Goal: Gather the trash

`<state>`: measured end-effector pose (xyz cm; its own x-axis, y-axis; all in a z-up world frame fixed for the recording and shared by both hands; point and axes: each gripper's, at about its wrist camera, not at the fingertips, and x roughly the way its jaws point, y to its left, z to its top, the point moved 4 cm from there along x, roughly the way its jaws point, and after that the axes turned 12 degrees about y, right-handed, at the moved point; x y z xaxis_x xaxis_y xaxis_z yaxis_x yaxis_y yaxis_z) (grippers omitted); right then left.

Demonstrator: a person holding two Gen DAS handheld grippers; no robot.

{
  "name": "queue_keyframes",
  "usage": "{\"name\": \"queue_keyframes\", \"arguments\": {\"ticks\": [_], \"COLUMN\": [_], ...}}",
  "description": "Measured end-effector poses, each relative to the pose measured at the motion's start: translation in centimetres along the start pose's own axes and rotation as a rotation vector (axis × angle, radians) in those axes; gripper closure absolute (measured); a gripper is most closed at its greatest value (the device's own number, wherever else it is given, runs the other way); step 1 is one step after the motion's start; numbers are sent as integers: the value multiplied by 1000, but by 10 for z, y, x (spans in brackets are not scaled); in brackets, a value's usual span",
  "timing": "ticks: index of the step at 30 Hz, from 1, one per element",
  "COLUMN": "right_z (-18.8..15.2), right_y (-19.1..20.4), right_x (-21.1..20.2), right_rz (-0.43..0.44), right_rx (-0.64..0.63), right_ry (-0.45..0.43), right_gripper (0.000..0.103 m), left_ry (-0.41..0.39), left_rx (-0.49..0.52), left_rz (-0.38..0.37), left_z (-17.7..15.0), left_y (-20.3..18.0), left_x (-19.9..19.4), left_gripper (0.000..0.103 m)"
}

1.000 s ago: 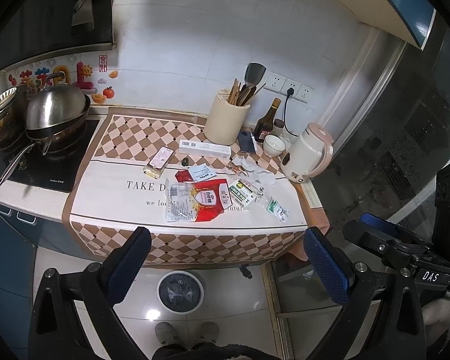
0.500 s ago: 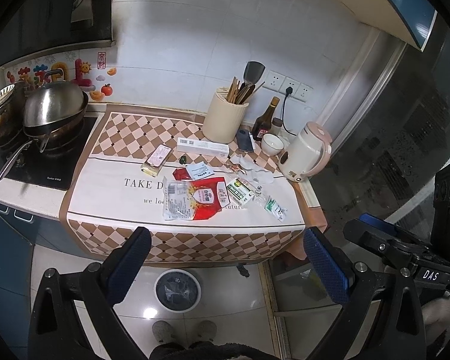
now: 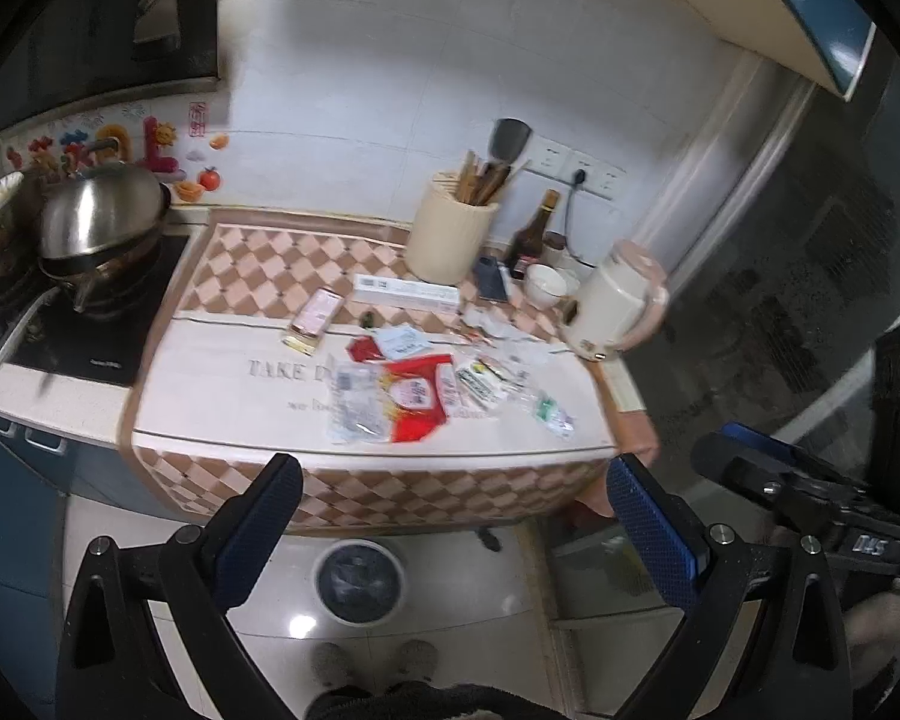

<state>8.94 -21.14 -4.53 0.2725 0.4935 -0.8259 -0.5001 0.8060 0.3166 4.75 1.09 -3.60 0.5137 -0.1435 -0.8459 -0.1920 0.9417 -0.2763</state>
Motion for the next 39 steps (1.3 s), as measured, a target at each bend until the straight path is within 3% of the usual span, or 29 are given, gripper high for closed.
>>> {"name": "queue_keyframes", "arguments": {"ticks": [4,6,11,15,22,27,29,33,36,37,38,39], "right_z": [4,8,30,74,189,267,289,316,320,320,320,319], "right_y": [-1,-3,-16,-30,-62,-94,-104,-118,-118,-117,-115,-114], "right_x": [5,12,53,109,253,370,417,505,548,564,573,585], "right_rz": [-19,-64,-166,-264,-362,-389,-389,-403,-426,-434,-434,-432], "right_rx": [45,74,131,84,-130,-330,-421,-620,-762,-814,-839,-859], "right_ry": [-28,-51,-61,5,192,355,415,565,629,646,658,677], "right_gripper": [0,0,0,0,1,23,23,23,23,23,23,23], "left_ry": [-100,-126,-89,4,320,451,509,586,606,602,608,611], "left_rx": [15,3,-48,-19,31,3,-11,-9,2,-8,-29,-43], "left_rz": [315,415,481,548,563,509,471,464,448,421,379,390], "left_z": [18,30,61,97,159,193,203,212,214,215,214,213], "left_y": [22,40,91,115,147,165,172,183,186,186,186,189], "left_x": [9,21,70,131,295,392,429,478,494,494,494,492], "left_gripper": [0,0,0,0,0,1,3,7,25,39,41,41]}}
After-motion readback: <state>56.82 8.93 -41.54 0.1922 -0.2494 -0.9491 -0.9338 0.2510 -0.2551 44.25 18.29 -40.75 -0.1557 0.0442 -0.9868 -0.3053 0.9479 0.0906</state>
